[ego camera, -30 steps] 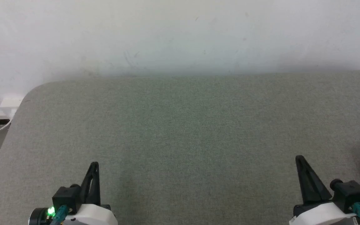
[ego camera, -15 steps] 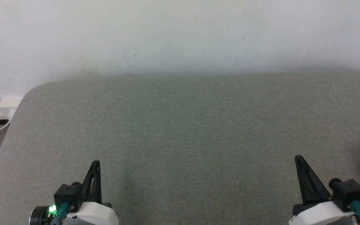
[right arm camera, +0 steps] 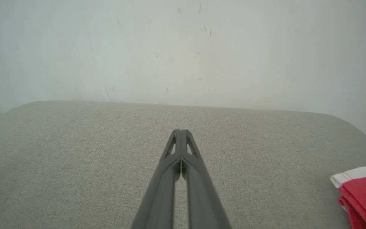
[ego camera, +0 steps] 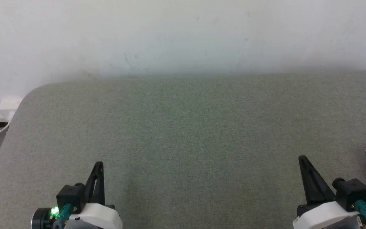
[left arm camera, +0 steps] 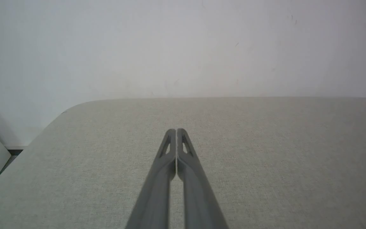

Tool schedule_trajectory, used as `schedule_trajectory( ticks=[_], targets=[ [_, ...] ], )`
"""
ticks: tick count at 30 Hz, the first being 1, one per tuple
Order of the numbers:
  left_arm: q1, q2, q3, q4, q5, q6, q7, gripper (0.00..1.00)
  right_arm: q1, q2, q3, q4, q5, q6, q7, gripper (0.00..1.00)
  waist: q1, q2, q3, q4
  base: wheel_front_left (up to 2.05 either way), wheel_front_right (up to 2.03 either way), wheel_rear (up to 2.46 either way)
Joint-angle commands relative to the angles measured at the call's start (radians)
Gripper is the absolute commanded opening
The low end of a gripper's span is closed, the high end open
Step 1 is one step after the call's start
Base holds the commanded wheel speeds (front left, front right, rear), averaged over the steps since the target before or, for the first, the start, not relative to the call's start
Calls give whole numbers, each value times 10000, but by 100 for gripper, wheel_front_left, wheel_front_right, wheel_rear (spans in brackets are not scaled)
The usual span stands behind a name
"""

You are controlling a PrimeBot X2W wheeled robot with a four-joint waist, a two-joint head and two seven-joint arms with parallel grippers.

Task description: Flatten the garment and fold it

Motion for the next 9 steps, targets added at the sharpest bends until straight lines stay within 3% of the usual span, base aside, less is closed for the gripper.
schedule_trajectory(
  ticks=[1,9],
  targets=[
    [-81,-39,66,-103,136,-70,61,0,-185,13,9,23,-93,-2,53,0,0,0,2,-4,0,0,0],
    [-100,-110,120,-234,252,-103,224,0,-278,16,17,37,-155,-3,145,0,0,0,9,-23,0,0,0]
  ],
)
